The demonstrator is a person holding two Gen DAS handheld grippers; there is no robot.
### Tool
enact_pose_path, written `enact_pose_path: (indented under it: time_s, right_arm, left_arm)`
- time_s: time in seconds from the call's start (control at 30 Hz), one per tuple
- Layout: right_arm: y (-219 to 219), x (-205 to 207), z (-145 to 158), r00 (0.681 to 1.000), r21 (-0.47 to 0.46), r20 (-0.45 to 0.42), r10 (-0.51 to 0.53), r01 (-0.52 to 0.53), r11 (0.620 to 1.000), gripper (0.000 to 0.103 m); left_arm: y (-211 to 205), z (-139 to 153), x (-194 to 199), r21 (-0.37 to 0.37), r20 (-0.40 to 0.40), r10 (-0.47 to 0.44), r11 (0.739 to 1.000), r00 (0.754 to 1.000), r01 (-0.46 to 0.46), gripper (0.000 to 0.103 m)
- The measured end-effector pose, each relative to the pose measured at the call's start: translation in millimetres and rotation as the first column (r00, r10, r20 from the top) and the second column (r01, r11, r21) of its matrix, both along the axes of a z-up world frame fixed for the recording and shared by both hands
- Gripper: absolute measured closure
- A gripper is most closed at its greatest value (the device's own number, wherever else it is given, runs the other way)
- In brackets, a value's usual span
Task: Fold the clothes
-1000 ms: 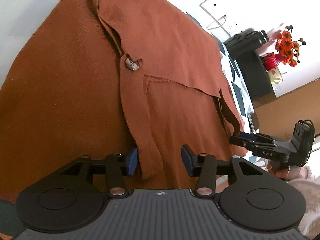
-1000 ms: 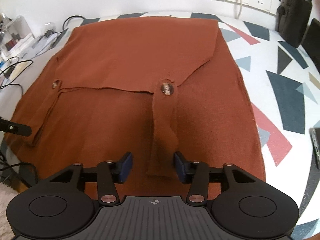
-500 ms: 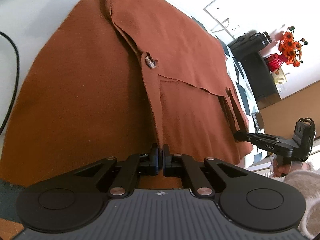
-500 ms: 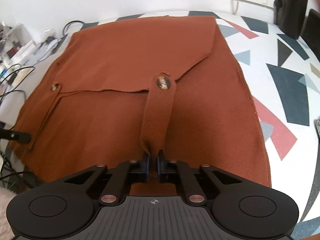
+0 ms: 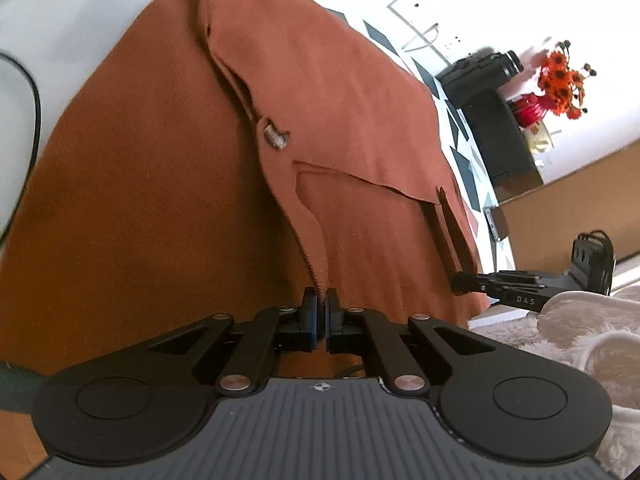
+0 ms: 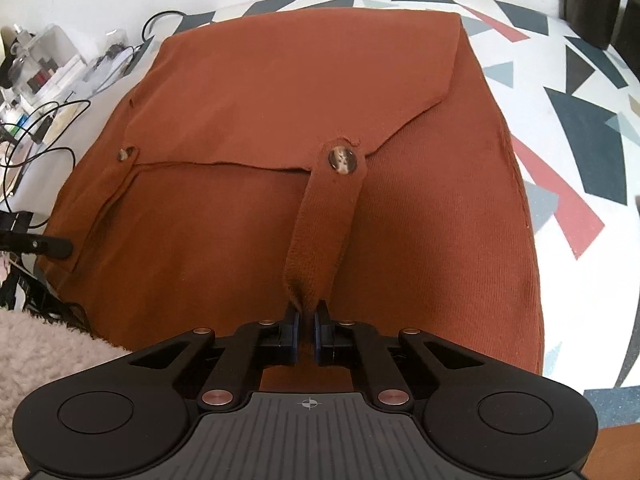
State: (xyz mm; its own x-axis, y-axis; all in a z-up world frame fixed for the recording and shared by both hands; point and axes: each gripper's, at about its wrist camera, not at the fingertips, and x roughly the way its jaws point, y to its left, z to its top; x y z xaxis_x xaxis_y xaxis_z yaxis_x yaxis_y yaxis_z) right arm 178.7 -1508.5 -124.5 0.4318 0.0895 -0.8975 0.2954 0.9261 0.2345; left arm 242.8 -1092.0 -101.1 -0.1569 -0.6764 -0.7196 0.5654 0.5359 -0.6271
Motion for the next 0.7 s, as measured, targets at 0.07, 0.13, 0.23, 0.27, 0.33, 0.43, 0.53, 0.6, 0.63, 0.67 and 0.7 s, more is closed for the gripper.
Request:
enact_pose_path:
  time_s: [0.07, 0.13, 0.23, 0.27, 0.33, 0.43, 0.53, 0.6, 0.63, 0.67, 0.7]
  right_arm:
    - [0.2, 2.8, -3.5, 1.0, -0.003, -0.016, 0.014, -0.014, 1.0, 0.093]
    - [-1.0, 5.1, -4.8, 1.0, 0.001, -0.02, 0.019, -0.019, 1.0, 0.089]
    - [-5.2, 8.8, -1.8, 0.999, 0.009, -0.044, -0.003, 0.003, 1.0, 0.054]
    - [-6.7, 9.5, 1.8, 0.999, 0.01, -0.036, -0.014, 0.014, 1.0, 0.051]
    - [-12.2, 10.2, 11.4, 0.999, 0.026, -0.003, -0.047, 0.047, 0.999, 0.051]
    - [-30.9, 14.9, 33.8, 0.99, 0.071, 0.069, -0.126, 0.121, 0.99, 0.05]
    - [-51.8, 25.0, 57.7, 0.969, 0.111, 0.147, -0.197, 0.181, 0.977, 0.05]
    - [-65.7, 34.3, 74.4, 0.953, 0.134, 0.201, -0.225, 0.201, 0.97, 0.05]
    - [-74.4, 39.3, 81.7, 0.946, 0.143, 0.226, -0.234, 0.205, 0.968, 0.05]
    - [-82.7, 47.1, 88.3, 0.938, 0.149, 0.25, -0.241, 0.209, 0.966, 0.05]
    - [-90.8, 55.1, 94.4, 0.929, 0.155, 0.272, -0.251, 0.215, 0.964, 0.05]
  left_arm:
    - [-0.3, -5.0, 0.3, 0.038, 0.004, -0.018, 0.999, 1.0, 0.018, 0.099]
    - [-0.2, -7.9, 0.6, 0.068, 0.003, -0.029, 0.997, 1.0, 0.028, 0.097]
    - [1.9, -2.7, 1.9, 0.08, 0.012, -0.026, 0.996, 1.0, 0.025, 0.071]
    - [3.1, 0.2, 2.2, 0.076, 0.019, -0.028, 0.997, 0.999, 0.026, 0.066]
    - [3.6, 13.9, 6.7, 0.058, 0.059, -0.037, 0.998, 0.998, 0.034, 0.06]
    - [4.1, 35.5, 14.1, 0.029, 0.122, -0.05, 0.998, 0.991, 0.047, 0.06]
    - [4.4, 60.0, 30.6, -0.008, 0.192, -0.013, 1.0, 0.981, 0.015, 0.06]
    - [3.2, 75.4, 45.4, -0.05, 0.227, 0.029, 0.999, 0.974, -0.018, 0.06]
    - [2.5, 83.0, 53.0, -0.072, 0.243, 0.051, 0.997, 0.969, -0.034, 0.06]
    - [-2.4, 86.4, 62.7, -0.091, 0.253, 0.071, 0.995, 0.965, -0.05, 0.061]
    - [-8.1, 88.9, 72.9, -0.11, 0.261, 0.092, 0.992, 0.961, -0.065, 0.061]
